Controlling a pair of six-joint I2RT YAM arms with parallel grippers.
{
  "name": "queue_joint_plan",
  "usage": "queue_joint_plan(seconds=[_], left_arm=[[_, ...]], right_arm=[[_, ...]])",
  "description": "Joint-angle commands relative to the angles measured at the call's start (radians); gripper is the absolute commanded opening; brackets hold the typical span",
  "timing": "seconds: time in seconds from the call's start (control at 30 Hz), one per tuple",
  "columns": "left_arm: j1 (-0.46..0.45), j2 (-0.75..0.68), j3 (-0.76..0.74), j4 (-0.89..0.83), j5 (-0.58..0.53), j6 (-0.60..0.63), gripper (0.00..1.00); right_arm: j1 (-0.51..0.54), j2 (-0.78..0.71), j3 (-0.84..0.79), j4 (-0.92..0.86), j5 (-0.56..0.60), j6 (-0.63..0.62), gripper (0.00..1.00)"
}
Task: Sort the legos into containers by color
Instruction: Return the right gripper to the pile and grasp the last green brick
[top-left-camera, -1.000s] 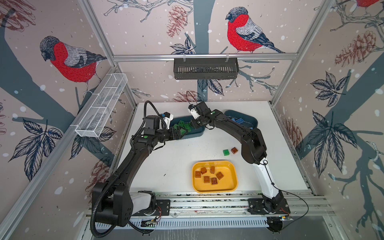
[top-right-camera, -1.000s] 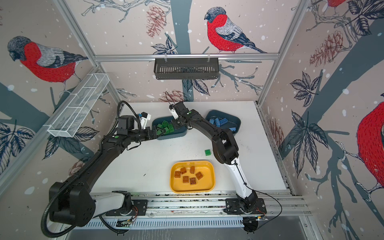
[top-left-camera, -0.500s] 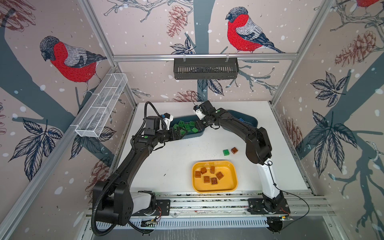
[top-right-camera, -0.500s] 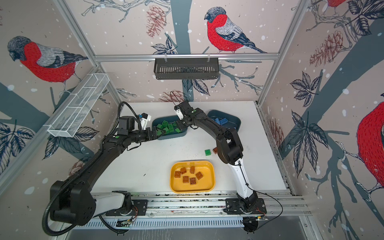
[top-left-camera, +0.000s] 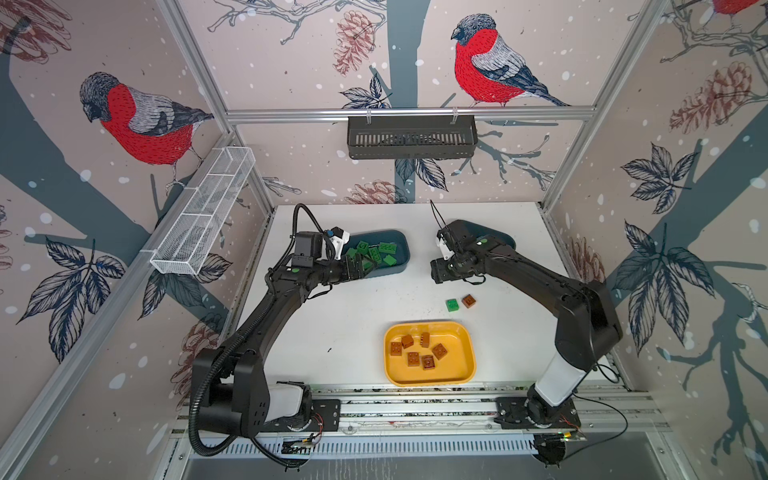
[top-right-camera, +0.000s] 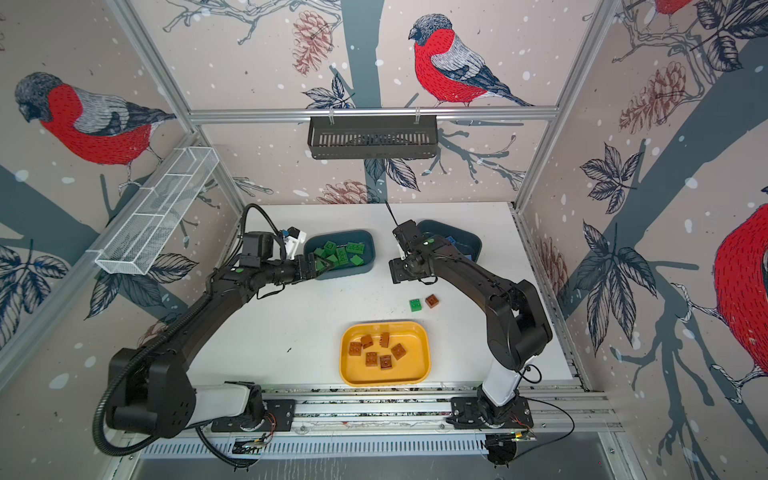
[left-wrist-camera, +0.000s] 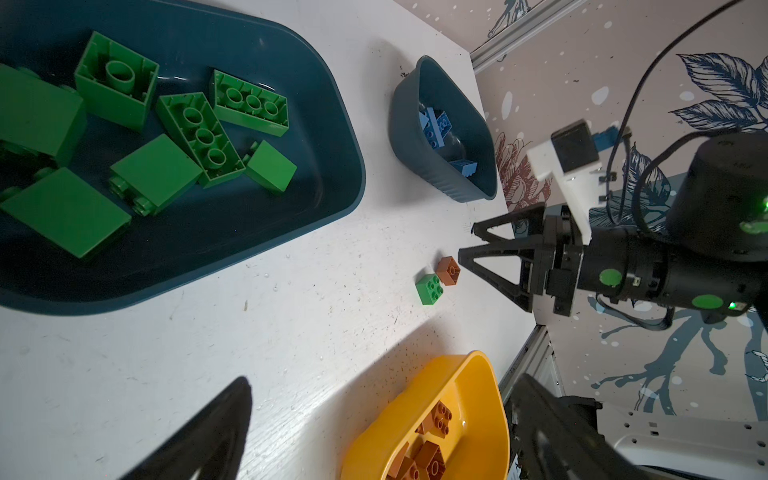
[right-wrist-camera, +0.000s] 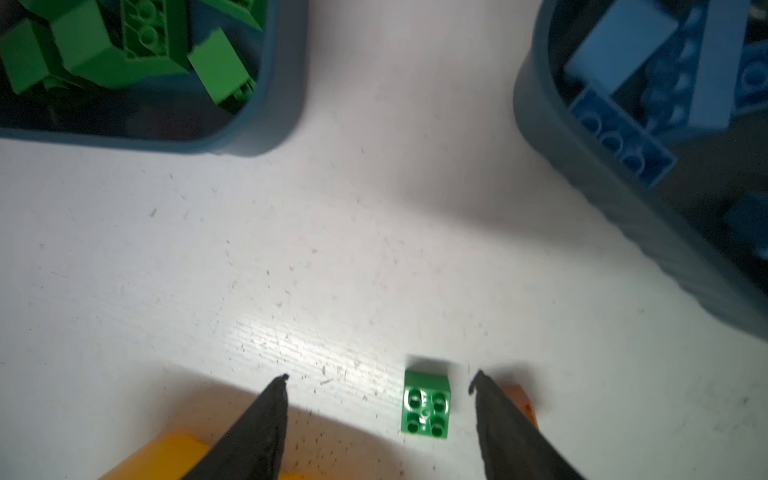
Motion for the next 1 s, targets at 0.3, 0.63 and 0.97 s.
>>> queue_joint_plan(seconds=[0.3,0.63,0.97], left_arm=[[0.002,0.002,0.005,0.031,0.036,0.009,0.97],[0.002,0.012,0.006,0.032,0.036,0.014,0.97],[0.001,0.010,0.010,0.017,0.029,0.025,0.97]], right_arm=[[0.023,-0.033,-0.217,0.047,0.021,0.120,0.68],[0.022,0.054,-0.221,0.078,0.052,0.074,0.59],[0.032,0.124,-0.162,0.059,0.112,0.046,0.37]])
